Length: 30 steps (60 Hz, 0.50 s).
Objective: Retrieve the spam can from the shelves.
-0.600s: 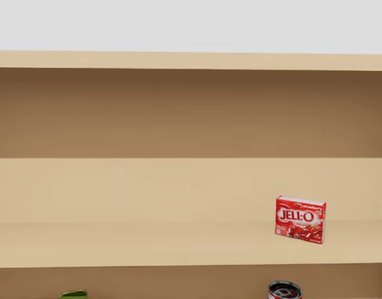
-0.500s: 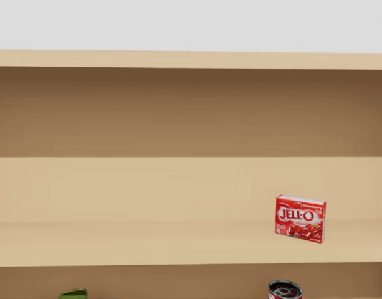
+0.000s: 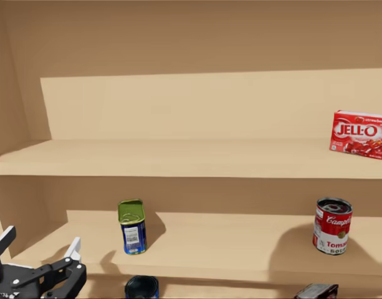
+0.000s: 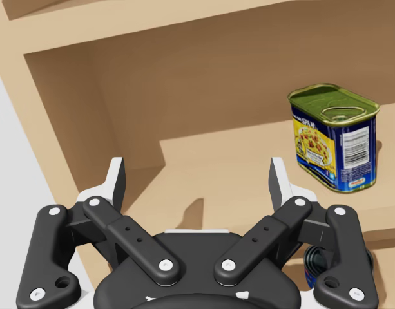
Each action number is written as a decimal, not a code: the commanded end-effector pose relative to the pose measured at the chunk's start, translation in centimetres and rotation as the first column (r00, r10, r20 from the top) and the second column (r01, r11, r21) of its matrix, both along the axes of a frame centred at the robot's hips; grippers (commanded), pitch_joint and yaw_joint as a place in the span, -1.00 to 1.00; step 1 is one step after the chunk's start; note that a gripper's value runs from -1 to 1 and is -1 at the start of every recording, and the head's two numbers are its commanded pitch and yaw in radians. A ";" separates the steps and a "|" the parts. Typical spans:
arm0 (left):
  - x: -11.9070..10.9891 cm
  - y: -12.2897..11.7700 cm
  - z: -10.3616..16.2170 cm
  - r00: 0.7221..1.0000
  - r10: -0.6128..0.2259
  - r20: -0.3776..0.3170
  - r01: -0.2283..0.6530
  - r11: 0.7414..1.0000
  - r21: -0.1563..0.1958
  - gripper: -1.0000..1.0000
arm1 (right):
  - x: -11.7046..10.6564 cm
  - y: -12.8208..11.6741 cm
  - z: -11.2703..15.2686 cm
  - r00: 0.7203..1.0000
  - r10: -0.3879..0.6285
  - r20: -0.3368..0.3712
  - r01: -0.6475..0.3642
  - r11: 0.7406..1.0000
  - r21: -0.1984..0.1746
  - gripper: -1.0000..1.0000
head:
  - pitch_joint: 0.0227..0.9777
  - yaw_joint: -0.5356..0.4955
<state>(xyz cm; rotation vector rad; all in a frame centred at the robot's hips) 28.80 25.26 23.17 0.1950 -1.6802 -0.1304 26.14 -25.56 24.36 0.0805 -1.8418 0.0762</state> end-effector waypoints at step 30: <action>-0.6 -0.9 0.2 0.997 -0.065 -0.035 0.064 0.998 -0.027 -1.00 | 0.1 0.4 -0.4 1.000 0.002 -0.014 -0.002 1.000 -0.030 -1.00 | 0.03 0.57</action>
